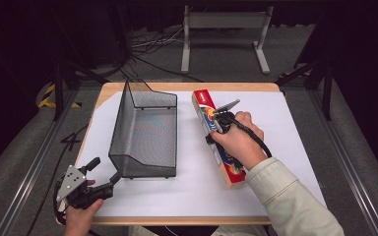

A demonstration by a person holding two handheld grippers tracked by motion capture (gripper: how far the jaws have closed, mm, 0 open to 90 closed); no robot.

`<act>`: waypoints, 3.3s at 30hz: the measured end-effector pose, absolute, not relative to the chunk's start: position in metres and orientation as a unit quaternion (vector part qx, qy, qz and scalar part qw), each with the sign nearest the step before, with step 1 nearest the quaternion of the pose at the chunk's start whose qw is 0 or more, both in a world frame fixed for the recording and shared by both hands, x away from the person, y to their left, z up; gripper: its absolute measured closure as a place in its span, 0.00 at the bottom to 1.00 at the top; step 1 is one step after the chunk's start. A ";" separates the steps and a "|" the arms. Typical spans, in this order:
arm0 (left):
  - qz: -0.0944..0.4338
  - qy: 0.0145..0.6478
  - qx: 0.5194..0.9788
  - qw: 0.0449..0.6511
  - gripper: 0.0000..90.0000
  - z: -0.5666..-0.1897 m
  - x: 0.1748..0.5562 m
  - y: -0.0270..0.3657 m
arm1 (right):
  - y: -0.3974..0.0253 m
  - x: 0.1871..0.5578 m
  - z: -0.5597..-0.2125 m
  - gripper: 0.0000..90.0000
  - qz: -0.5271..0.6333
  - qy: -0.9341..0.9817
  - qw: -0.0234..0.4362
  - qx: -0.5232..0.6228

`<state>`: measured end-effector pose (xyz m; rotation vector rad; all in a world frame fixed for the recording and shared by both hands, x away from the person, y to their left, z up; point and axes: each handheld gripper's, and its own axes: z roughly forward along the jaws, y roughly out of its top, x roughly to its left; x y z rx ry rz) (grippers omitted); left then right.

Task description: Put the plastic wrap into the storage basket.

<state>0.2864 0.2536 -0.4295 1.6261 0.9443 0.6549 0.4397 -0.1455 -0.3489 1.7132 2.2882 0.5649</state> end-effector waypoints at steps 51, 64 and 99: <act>0.280 0.392 0.687 0.544 0.17 -0.428 0.287 0.253 | -0.045 0.443 -0.282 0.46 0.210 0.797 0.097 0.558; 0.282 0.383 0.690 0.546 0.17 -0.427 0.290 0.249 | -0.024 0.454 -0.286 0.46 0.204 0.780 0.098 0.583; 0.280 0.387 0.687 0.547 0.17 -0.428 0.290 0.251 | 0.015 0.462 -0.323 0.45 0.181 0.774 0.065 0.603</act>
